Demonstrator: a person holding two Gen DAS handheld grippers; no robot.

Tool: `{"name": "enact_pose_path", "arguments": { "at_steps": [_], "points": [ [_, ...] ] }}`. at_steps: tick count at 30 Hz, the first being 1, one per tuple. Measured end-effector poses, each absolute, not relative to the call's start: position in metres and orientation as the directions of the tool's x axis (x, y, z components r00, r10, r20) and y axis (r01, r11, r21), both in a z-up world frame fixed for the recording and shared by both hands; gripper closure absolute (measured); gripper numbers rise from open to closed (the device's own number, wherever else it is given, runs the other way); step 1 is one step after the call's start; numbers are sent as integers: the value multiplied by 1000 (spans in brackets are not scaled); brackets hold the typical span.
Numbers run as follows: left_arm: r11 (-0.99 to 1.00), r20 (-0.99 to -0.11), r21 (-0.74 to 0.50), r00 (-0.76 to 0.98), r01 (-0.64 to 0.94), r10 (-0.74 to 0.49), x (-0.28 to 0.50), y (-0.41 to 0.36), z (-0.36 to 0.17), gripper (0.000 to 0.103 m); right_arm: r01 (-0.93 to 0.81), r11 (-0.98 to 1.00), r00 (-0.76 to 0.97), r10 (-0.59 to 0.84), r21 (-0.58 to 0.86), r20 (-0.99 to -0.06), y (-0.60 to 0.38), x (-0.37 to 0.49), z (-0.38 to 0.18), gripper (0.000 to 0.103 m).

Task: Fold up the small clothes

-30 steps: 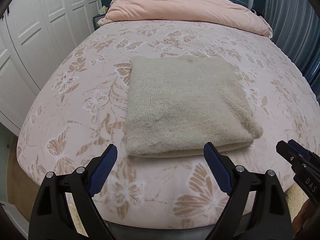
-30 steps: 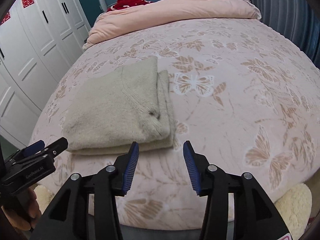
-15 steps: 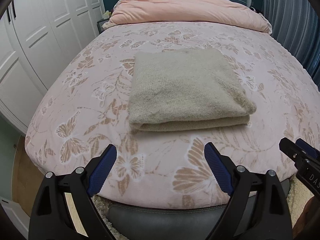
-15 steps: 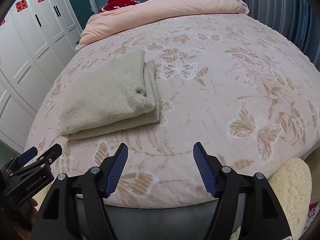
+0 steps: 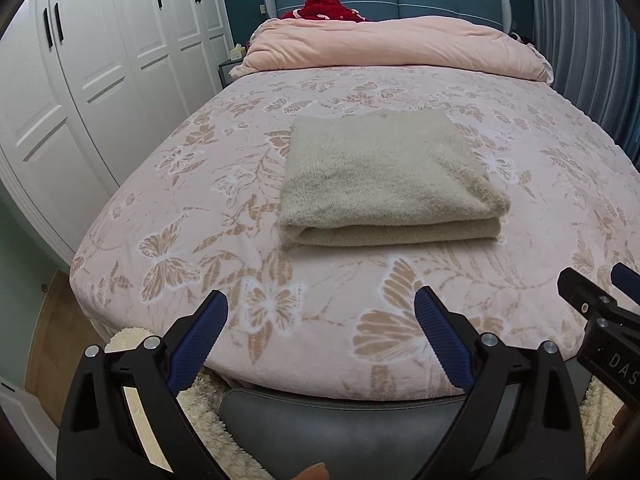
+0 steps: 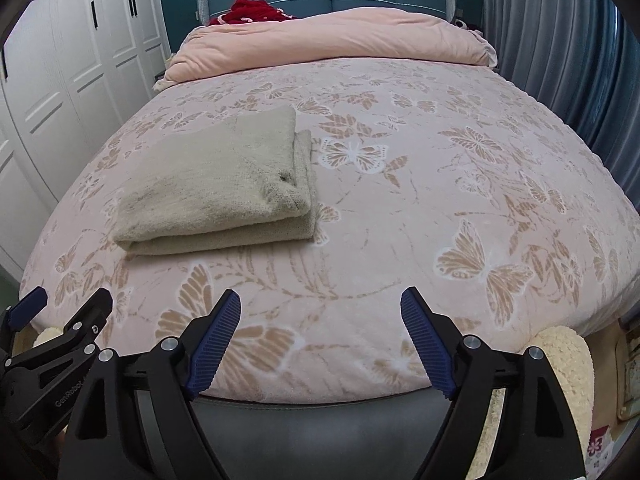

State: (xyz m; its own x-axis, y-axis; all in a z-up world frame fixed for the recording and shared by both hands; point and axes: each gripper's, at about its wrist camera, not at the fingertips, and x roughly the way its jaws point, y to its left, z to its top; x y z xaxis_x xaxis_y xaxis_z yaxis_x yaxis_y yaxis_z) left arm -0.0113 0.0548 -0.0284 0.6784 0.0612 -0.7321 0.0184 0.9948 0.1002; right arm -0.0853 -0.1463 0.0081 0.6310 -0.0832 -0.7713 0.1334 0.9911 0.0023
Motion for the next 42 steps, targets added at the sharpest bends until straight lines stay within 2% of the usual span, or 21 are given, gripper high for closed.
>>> {"name": "enact_pose_path", "arguments": {
  "at_steps": [32,42],
  "points": [
    [997,-708,45,702,-60,75,-20,51,-6,10,152,988,686,-122,-22,-717,-132,-100,28,18],
    [996,-705,81,704,-42,87,-20,45,-7,10,157,987,680,-141,-45,-719,-132,-102,26,18]
  ]
}}
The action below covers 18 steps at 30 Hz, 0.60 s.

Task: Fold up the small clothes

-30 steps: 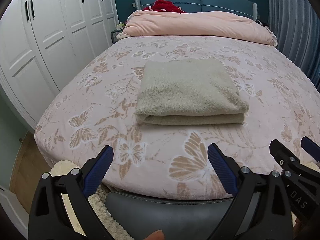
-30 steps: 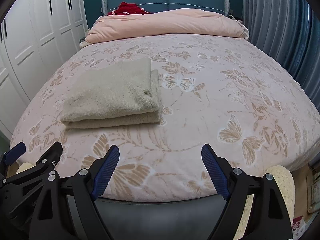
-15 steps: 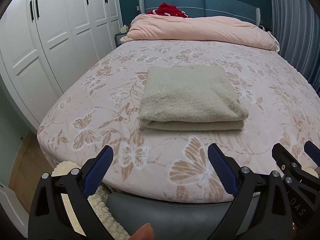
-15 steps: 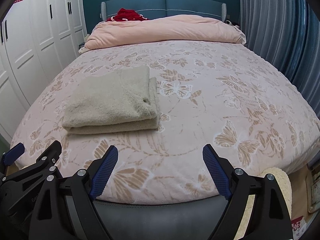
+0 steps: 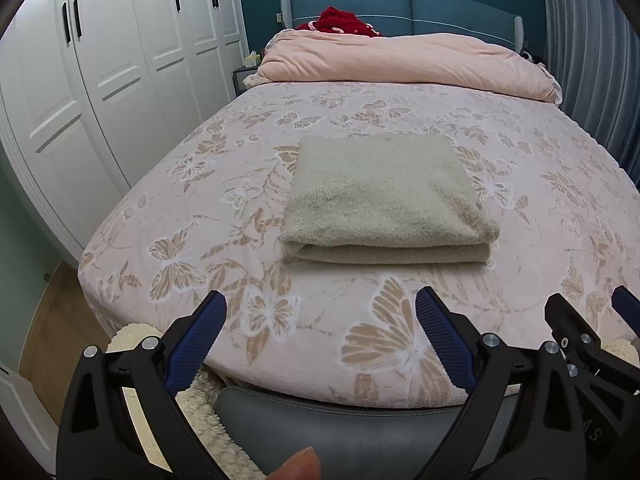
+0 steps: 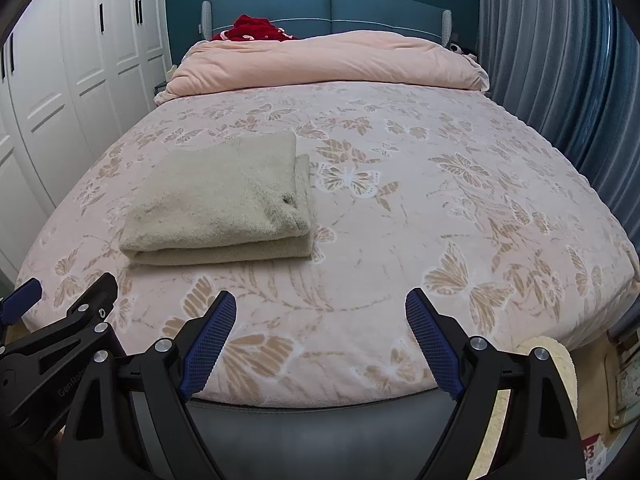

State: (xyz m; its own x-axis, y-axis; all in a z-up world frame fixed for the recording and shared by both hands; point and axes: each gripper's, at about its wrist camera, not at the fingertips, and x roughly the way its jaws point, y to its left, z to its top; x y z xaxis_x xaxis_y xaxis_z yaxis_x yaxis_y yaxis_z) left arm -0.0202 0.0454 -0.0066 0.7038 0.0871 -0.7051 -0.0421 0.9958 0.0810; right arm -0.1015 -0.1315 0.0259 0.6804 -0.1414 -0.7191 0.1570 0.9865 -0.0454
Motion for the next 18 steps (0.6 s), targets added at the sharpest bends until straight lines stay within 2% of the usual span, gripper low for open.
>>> {"name": "enact_pose_path", "arguments": {
  "at_steps": [18],
  "points": [
    [993,-698,115,708,-30,103,-21,41,-9,10,170,985,678,-127,-14,-724,-139,-101,25,18]
  ]
}}
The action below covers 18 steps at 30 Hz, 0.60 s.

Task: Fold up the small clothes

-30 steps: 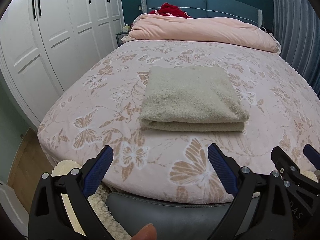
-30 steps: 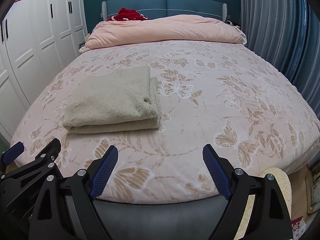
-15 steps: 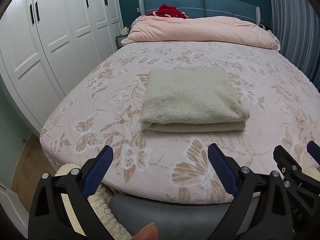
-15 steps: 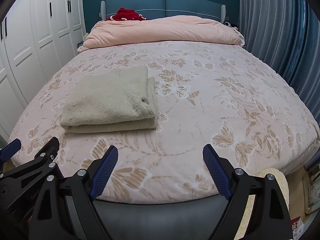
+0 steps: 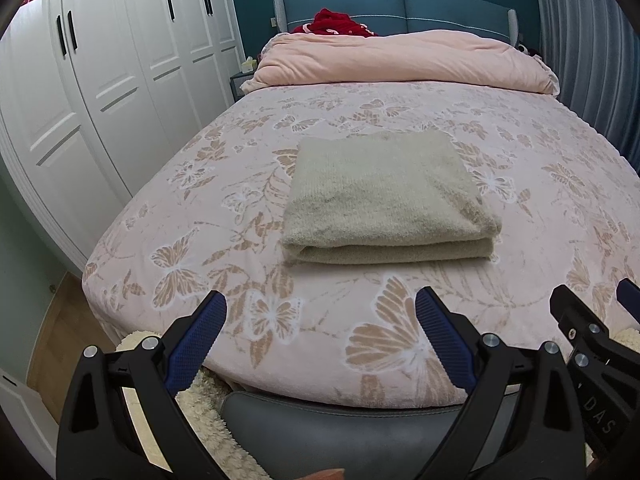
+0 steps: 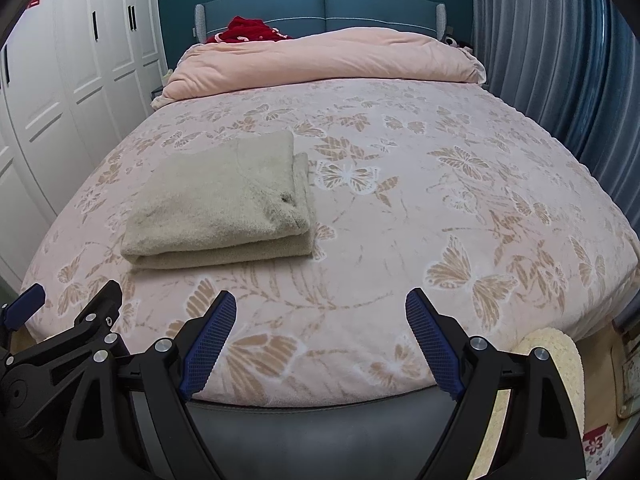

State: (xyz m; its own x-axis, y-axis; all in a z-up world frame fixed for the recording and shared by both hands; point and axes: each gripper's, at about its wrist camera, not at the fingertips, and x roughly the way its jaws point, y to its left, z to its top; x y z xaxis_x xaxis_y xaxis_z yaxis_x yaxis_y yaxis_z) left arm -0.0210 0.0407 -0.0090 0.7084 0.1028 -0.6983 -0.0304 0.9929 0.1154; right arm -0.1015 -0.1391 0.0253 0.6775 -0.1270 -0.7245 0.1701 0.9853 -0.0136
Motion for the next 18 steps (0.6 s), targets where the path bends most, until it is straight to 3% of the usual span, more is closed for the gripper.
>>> {"name": "enact_pose_path", "arguments": {
  "at_steps": [18],
  "points": [
    [991,-683,131,722,-31,113,-21,42,-9,13,194,981,677,-140,-8,-722,-134,-103,24,18]
  ]
}}
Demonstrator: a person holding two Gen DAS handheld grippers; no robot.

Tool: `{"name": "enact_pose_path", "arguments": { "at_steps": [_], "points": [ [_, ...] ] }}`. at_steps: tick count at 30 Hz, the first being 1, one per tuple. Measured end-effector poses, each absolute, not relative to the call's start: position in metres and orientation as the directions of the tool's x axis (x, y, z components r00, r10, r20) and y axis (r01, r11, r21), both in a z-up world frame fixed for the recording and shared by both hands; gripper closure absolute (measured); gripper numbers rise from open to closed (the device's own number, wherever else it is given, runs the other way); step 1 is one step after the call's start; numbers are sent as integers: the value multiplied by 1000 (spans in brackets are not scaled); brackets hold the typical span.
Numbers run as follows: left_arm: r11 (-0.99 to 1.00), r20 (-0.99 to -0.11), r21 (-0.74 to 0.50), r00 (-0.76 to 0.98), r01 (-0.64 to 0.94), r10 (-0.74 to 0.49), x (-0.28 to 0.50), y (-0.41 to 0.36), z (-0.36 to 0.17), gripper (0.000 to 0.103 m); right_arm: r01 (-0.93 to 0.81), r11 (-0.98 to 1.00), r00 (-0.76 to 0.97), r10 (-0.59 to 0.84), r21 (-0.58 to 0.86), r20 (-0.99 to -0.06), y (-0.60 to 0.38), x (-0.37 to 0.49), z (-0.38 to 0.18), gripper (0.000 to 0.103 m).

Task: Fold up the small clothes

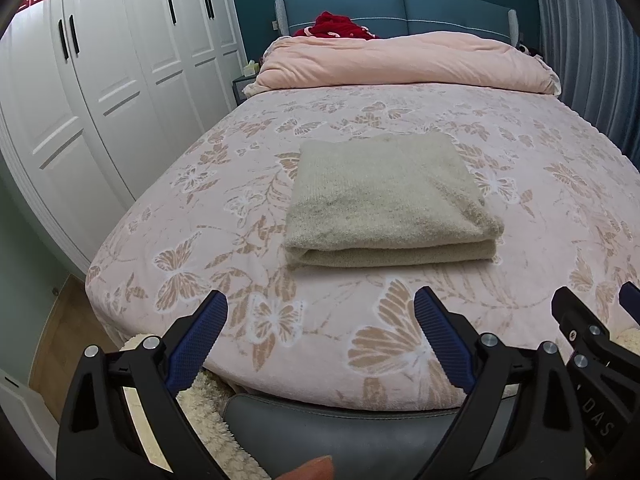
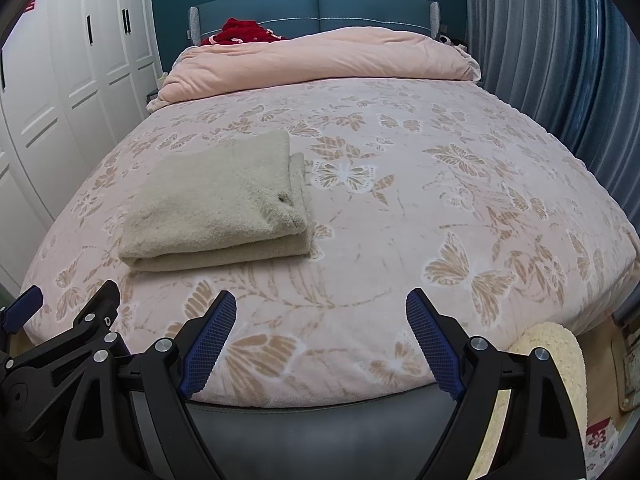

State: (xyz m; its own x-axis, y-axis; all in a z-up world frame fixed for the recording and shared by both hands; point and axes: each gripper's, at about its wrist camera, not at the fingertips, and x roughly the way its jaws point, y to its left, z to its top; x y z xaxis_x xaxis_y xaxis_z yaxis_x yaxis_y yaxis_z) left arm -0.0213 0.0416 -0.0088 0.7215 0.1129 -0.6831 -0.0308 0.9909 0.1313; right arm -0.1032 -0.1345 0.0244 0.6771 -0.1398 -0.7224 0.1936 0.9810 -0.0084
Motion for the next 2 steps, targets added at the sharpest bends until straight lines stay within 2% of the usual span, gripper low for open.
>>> {"name": "enact_pose_path", "arguments": {
  "at_steps": [2],
  "points": [
    [991,-686,130,720,-26,109,-21,42,-9,13,195,981,676,-142,-11,-723,-134,-103,24,18]
  ]
}}
